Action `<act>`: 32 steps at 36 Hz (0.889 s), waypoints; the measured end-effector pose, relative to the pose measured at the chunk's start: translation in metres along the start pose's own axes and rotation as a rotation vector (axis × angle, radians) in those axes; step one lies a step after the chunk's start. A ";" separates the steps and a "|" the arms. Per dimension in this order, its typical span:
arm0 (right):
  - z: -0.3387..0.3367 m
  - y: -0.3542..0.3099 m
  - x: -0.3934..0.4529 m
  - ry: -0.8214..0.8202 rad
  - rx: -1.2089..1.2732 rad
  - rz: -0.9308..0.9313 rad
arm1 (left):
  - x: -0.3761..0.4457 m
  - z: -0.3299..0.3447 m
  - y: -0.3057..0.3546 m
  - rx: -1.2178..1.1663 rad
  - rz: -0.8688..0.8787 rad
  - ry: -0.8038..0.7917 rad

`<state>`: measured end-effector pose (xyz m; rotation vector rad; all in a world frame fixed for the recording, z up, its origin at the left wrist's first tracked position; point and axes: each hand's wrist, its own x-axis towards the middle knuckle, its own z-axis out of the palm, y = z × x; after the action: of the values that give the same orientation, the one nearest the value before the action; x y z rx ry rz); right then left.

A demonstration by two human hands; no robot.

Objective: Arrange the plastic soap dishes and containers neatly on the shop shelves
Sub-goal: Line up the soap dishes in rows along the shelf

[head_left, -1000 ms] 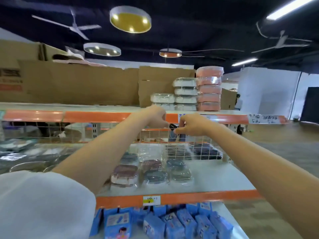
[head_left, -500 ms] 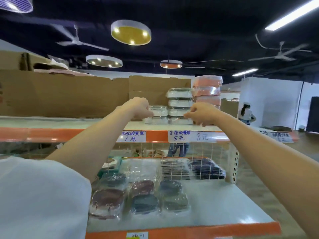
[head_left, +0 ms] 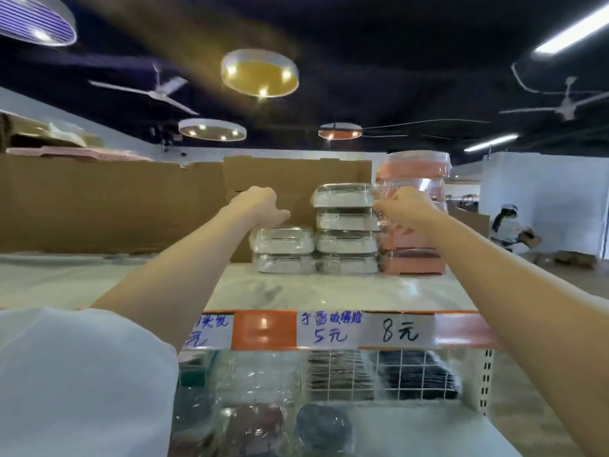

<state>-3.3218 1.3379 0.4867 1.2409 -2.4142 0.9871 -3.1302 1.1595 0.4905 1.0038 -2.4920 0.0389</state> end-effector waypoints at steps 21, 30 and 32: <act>-0.057 0.066 0.054 0.161 0.167 0.184 | 0.081 0.012 0.089 -0.220 -0.171 0.093; -0.060 0.065 0.071 0.122 0.308 0.244 | 0.092 0.018 0.097 -0.278 -0.268 -0.094; -0.059 0.063 0.076 0.137 0.341 0.276 | 0.093 0.019 0.098 -0.305 -0.274 -0.105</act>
<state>-3.4224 1.3561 0.5398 0.9069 -2.4197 1.5622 -3.2615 1.1677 0.5259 1.2245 -2.3322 -0.4751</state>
